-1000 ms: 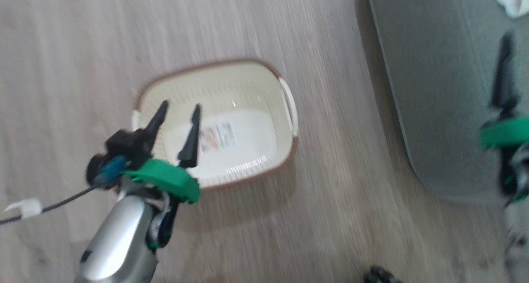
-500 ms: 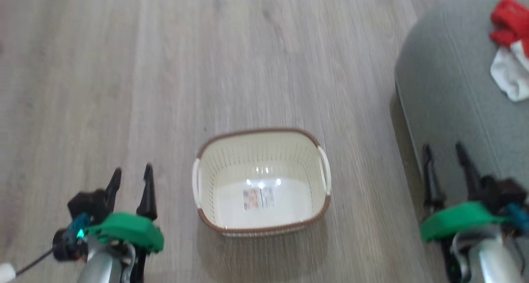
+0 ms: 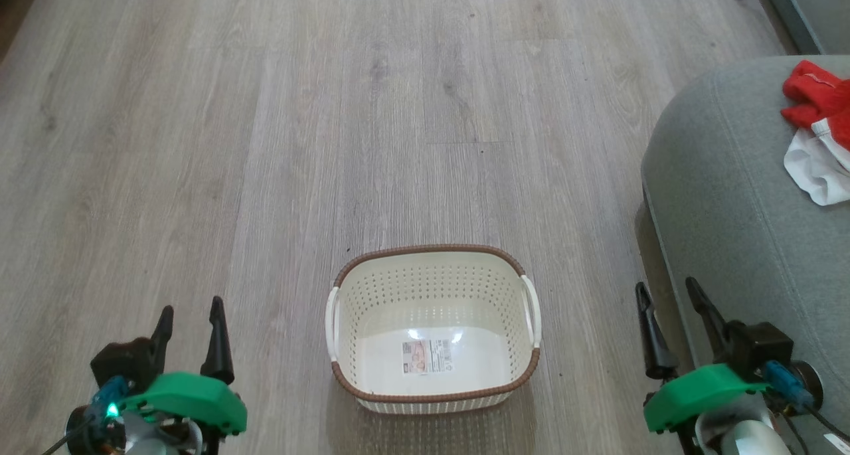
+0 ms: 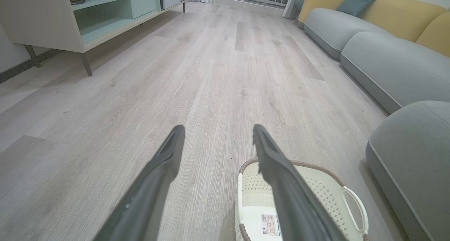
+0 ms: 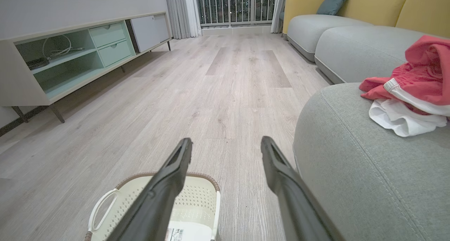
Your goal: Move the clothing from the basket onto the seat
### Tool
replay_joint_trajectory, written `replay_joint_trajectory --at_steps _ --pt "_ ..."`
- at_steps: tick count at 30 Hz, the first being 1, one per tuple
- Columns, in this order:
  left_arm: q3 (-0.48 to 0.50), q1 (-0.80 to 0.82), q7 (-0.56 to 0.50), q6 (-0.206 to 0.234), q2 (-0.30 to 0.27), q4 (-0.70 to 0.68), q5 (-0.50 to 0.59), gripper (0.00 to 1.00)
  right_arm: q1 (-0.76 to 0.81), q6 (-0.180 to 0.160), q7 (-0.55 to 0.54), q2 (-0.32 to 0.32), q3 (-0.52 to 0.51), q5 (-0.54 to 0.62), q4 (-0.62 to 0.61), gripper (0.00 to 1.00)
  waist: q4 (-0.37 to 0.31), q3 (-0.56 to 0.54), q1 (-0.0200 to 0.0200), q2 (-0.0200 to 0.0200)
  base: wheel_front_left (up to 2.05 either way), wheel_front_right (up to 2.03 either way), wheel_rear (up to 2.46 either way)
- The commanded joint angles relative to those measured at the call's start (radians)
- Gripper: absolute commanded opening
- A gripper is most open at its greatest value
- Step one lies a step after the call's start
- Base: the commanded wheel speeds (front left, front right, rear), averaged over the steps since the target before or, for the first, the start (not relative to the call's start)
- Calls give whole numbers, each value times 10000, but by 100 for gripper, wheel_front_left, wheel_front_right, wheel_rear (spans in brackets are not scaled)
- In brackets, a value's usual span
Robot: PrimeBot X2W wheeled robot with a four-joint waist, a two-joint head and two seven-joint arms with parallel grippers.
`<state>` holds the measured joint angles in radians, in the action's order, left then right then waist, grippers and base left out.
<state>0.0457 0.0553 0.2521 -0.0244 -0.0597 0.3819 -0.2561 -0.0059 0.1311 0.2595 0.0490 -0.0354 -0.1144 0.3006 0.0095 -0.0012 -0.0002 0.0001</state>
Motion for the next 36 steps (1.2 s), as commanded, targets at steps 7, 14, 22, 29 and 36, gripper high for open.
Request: replay_joint_trajectory --at_steps 7,14,22,29,36 --pt "543 425 97 -204 55 -253 250 100 -217 -4 22 15 425 -194 -236 100 -90 37 2 -1 0 0 0" --pt "146 23 -2 -572 136 23 149 0 0 0 0 -4 186 -190 44 0 -117 49 2 -1 0 0 0" --pt "236 -27 -296 -587 203 383 -512 0 1 0 -207 -10 117 -931 429 0 -118 47 2 -1 0 0 0" --pt "226 -27 -464 -615 197 245 -1295 0 -46 0 -407 -9 73 -1761 356 0 -116 48 2 -1 0 0 0" --pt "234 -12 -620 -639 191 141 -1956 0 -94 -1 -582 -8 30 -2469 301 0 -115 48 2 -1 0 0 0"
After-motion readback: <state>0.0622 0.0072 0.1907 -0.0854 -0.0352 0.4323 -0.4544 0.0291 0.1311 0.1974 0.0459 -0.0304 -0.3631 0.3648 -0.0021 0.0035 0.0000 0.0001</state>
